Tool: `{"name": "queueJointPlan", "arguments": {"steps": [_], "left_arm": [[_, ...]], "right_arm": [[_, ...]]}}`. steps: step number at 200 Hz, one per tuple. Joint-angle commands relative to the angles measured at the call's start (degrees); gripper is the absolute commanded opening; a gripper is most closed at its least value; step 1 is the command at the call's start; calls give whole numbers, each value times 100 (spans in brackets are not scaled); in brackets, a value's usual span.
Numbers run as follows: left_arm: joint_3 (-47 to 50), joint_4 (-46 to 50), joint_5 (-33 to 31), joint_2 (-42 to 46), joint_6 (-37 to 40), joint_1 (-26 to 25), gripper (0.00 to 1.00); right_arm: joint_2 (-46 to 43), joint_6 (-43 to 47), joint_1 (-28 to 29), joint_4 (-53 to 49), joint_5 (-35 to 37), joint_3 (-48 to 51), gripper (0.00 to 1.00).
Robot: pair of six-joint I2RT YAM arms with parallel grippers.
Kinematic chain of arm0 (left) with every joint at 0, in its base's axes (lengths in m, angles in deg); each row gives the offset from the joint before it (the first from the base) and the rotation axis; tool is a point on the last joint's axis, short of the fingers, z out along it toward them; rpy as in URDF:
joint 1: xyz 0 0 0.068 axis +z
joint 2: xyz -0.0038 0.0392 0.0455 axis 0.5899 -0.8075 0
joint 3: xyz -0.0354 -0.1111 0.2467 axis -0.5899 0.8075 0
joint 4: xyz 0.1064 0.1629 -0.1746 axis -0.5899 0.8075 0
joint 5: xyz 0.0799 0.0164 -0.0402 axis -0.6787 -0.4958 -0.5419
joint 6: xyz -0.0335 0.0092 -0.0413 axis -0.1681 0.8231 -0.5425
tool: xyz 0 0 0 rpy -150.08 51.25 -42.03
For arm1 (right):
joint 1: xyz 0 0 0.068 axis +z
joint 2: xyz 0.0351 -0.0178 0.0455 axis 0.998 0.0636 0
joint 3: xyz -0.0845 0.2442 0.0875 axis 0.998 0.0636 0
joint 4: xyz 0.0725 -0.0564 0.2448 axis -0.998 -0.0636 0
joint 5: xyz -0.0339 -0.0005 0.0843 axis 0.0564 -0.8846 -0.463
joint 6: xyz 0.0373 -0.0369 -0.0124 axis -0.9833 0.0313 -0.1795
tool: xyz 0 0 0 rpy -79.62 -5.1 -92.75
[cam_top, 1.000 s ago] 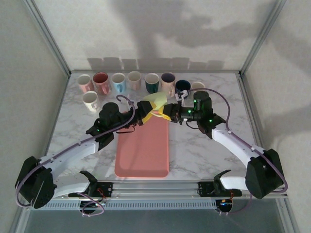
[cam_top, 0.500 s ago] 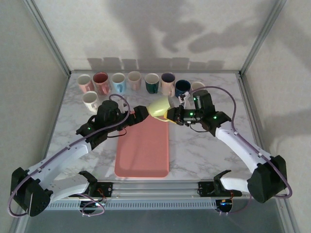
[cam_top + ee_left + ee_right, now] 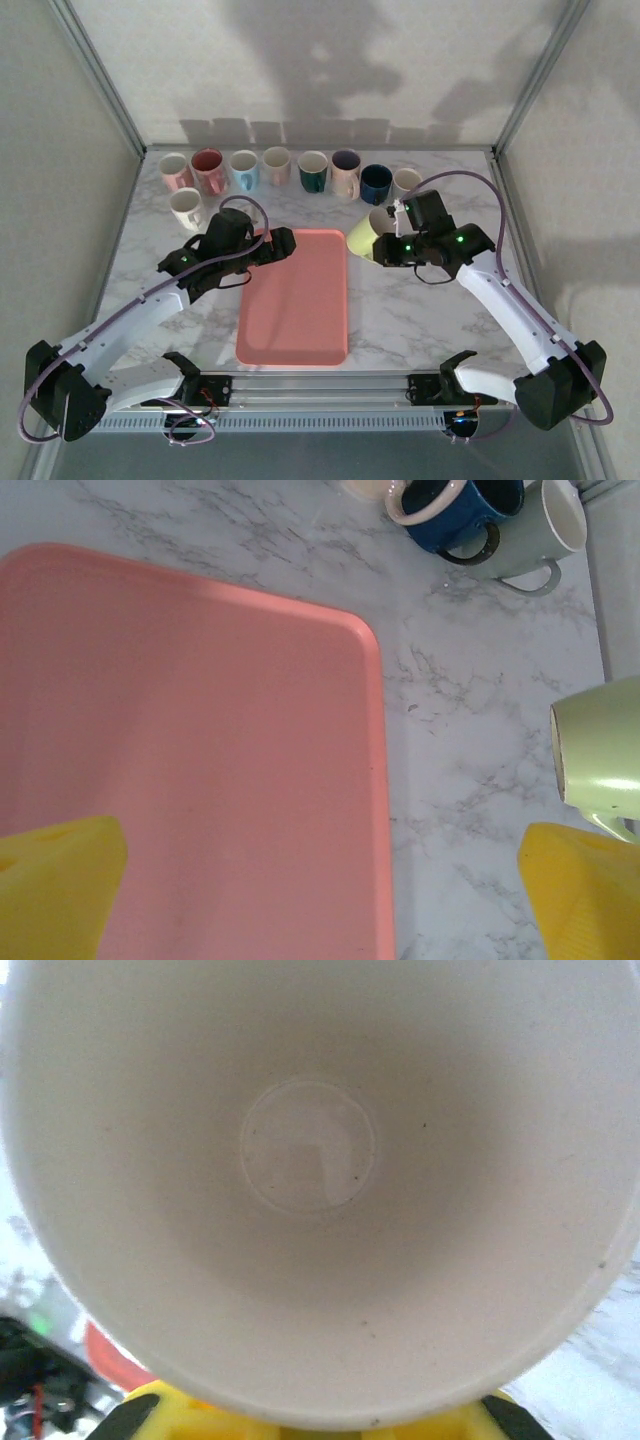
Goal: Turn the mug right side up
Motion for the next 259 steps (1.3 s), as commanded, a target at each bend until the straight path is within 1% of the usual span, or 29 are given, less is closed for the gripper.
{"name": "queueJointPlan", "arguments": {"steps": [1, 24, 32, 40, 79, 107, 174, 207, 259], "left_arm": [[60, 88, -234, 126, 189, 48, 99], [68, 57, -295, 133, 248, 46, 99], [77, 35, -325, 151, 266, 54, 100], [90, 7, -352, 164, 278, 46, 99], [160, -26, -506, 256, 407, 54, 100], [208, -50, -591, 309, 505, 54, 100], [270, -76, -731, 301, 726, 59, 100], [288, -61, -773, 323, 822, 64, 99], [332, -81, -762, 360, 841, 79, 99]], "right_arm": [[-158, 296, 4, -74, 797, -325, 0], [145, 22, -72, -795, 2377, -619, 0], [228, -28, -155, -924, 2756, -677, 0], [276, -77, -306, -946, 2928, -676, 0], [500, -78, -1206, -599, 2972, -620, 0], [870, 81, -1570, -294, 2832, -724, 0], [2019, 840, -1930, 495, 2784, -1216, 0], [2508, 971, -2088, 797, 2675, -1401, 0], [3224, 1095, -2224, 1248, 2697, -1613, 0]]}}
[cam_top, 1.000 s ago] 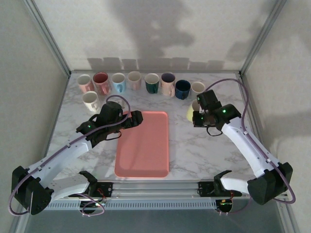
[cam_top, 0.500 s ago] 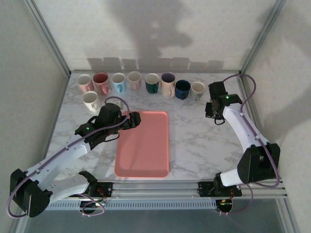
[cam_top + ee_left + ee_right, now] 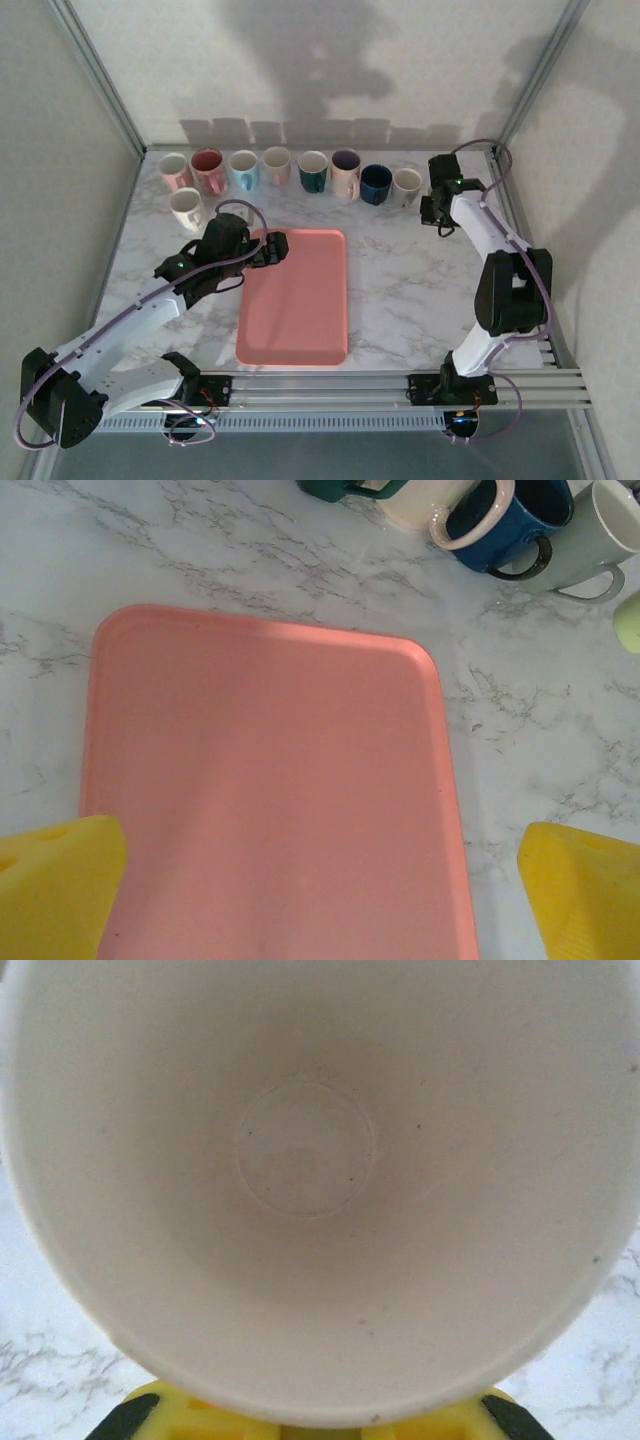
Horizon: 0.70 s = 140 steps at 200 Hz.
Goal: Turn the mug right side up
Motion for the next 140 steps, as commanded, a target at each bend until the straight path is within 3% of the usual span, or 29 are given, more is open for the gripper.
{"name": "queueJointPlan", "arguments": {"steps": [1, 107, 140], "left_arm": [[89, -36, -145, 139, 102, 54, 99], [80, -37, -249, 87, 171, 77, 99], [94, -19, -269, 75, 184, 86, 99]], "right_arm": [[161, 134, -73, 581, 109, -309, 0], [863, 228, -151, 1187, 35, -363, 5], [908, 167, -149, 1233, 66, -298, 20]]}}
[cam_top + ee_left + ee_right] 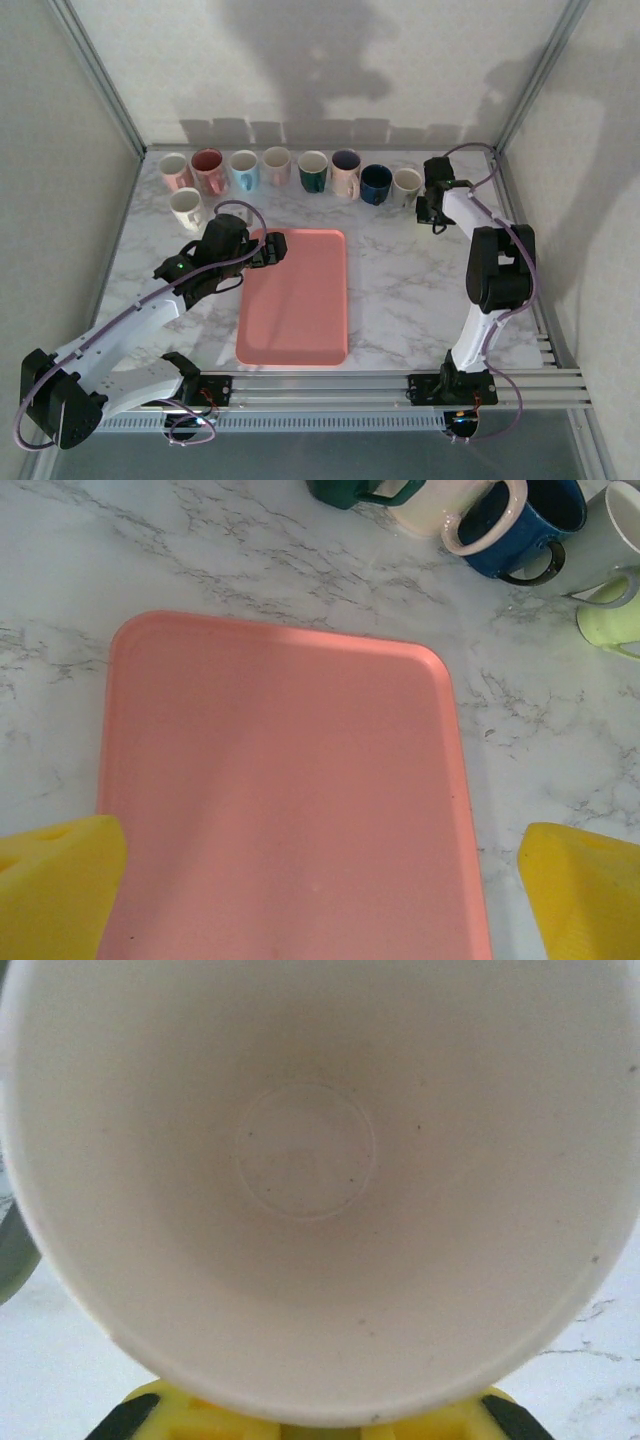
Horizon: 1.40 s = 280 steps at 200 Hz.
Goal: Turn the mug right side up
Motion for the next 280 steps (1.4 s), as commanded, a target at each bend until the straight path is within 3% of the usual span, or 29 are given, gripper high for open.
{"name": "queueJointPlan", "arguments": {"steps": [1, 41, 75, 116, 156, 177, 206, 211, 265, 280], "left_arm": [[52, -12, -140, 40, 130, 59, 99], [82, -58, -123, 30, 251, 86, 100], [75, -118, -138, 53, 270, 133, 99], [140, -210, -157, 64, 379, 184, 100], [325, -648, -356, 247, 650, 265, 100], [425, -966, -480, 352, 835, 327, 99], [598, -1482, -799, 392, 1106, 538, 100], [637, -1608, -849, 396, 1170, 593, 100], [1539, -3382, -1339, 255, 2122, 1531, 100], [1831, -3903, -1168, 216, 2318, 1957, 100]], "right_arm": [[-8, -10, -37, 368, 109, -210, 20], [-193, -79, -37, 325, 118, -55, 41], [-1021, -209, -39, 52, 41, 169, 54], [-2571, -116, -37, -286, -197, 651, 59], [-3511, 444, -39, -535, -513, 909, 65], [-3949, 579, -42, -304, -710, 1229, 68], [-4396, 692, -38, 201, -900, 1723, 89], [-4432, 692, -39, 274, -903, 1783, 98], [-4407, 929, -127, 1753, -918, 2662, 99], [-4401, 950, -219, 2209, -1044, 2933, 99]]}}
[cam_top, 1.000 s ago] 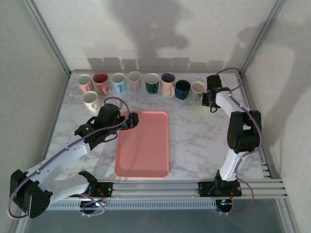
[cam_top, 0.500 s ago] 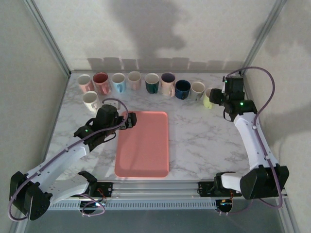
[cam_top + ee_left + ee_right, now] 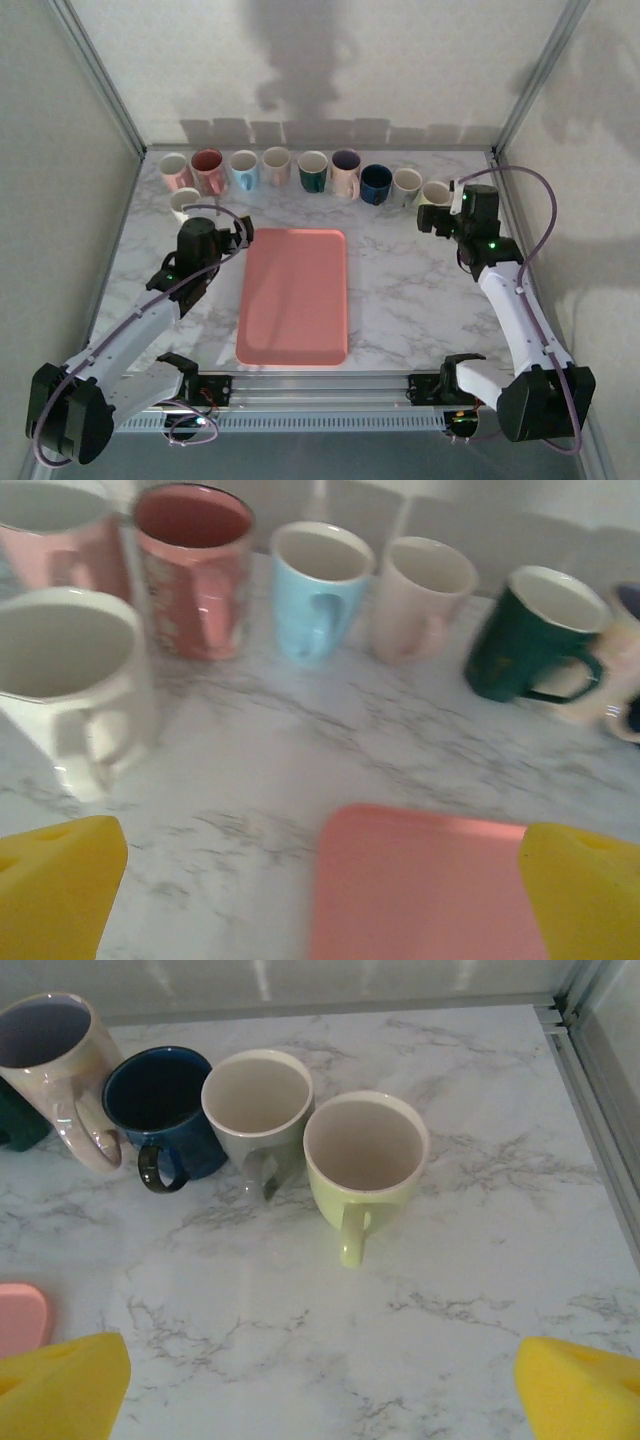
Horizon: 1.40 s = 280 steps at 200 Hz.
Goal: Turn the mug right side up
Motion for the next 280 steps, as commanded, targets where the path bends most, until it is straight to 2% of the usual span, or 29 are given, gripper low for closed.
{"name": "queueJointPlan", "arguments": {"steps": [1, 18, 34, 73, 97, 117, 155, 199, 230, 280], "left_arm": [[415, -1235, -138, -71, 600, 534, 100], [696, -1810, 528, -130, 514, 1176, 100], [856, -2174, 859, -296, 489, 1608, 99], [1201, -3204, 1171, -930, 812, 2065, 100], [1522, -4305, 1290, -1387, 887, 2095, 100], [1783, -5223, 1154, -1805, 827, 2090, 100], [2089, -6432, 963, -2516, 959, 2041, 99], [2288, -7211, 933, -3032, 1076, 1943, 100], [2259, -7079, 903, -3000, 1061, 1944, 99], [2196, -6972, 822, -3011, 986, 1973, 99]], "right_arm": [[12, 162, -150, 1117, -156, 398, 99], [58, 160, -258, 1509, -285, 648, 99], [136, 118, -359, 1793, -381, 822, 99], [448, -1, -497, 2355, -546, 1127, 99], [618, -57, -509, 2864, -613, 1387, 99], [737, -160, -508, 3472, -558, 1716, 99], [1070, -161, -490, 4313, -451, 2152, 99], [1448, -82, -437, 4958, -346, 2507, 99], [1741, -51, -434, 5333, -360, 2588, 99], [2443, 15, -379, 6579, -299, 2987, 99]]}}
